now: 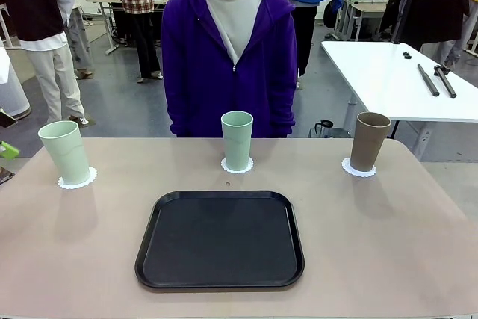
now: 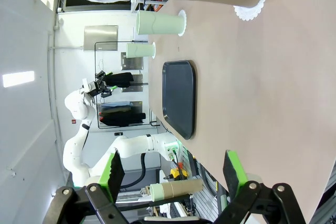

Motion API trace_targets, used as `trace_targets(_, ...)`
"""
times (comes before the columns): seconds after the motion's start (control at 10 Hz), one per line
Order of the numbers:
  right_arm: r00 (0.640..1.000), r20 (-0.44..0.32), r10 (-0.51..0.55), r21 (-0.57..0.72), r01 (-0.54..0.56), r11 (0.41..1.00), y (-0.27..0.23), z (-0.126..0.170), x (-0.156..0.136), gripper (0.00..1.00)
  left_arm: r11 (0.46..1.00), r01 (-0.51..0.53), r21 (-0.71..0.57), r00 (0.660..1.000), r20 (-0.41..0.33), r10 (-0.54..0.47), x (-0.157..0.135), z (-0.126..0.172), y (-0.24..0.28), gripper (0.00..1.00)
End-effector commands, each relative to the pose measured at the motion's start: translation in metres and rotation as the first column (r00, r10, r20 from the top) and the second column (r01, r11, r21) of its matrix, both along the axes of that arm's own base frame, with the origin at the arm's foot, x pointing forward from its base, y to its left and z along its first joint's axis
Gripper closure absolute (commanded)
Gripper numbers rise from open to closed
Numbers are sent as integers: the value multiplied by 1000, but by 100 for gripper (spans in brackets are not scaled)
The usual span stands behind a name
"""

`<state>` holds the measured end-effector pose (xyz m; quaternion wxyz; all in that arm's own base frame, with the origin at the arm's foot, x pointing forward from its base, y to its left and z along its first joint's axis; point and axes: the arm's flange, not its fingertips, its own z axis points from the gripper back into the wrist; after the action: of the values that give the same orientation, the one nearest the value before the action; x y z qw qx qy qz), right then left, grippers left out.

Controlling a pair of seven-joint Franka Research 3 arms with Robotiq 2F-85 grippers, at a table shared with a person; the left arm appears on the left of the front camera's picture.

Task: Place coasters on the table and set cups on them.
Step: Take one Reusable plastic cup from the Flat Tray and place it on a coaster set by the human.

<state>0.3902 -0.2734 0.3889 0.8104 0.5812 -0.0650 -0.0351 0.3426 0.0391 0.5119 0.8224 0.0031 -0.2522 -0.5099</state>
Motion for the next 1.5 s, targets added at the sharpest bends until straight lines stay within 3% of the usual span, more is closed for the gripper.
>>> trace_targets(0.0, 1000, 1, 6, 4, -6, 1000, -1, 2, 0, 0, 997, -68, 22, 997, -29, 69, -7, -16, -11, 0)
trace_targets(0.2, 1000, 1, 6, 4, -6, 1000, -1, 2, 0, 0, 992, -111, 59, 991, -63, 115, -5, -26, -11, 0)
trace_targets(0.3, 1000, 1, 6, 4, -6, 1000, -1, 2, 0, 0, 999, -47, 12, 999, -25, 48, 3, -3, -8, 0)
trace_targets(1.2, 1000, 1, 6, 4, -6, 1000, -1, 2, 0, 0, 997, -68, 27, 997, -30, 69, 4, -4, -10, 0)
trace_targets(1.3, 1000, 1, 6, 4, -6, 1000, -1, 2, 0, 0, 965, -256, 50, 965, -47, 258, 4, -7, -12, 0)
trace_targets(1.4, 1000, 1, 6, 4, -6, 1000, -1, 2, 0, 0, 893, -448, 38, 890, -79, 449, -8, -25, -12, 0)
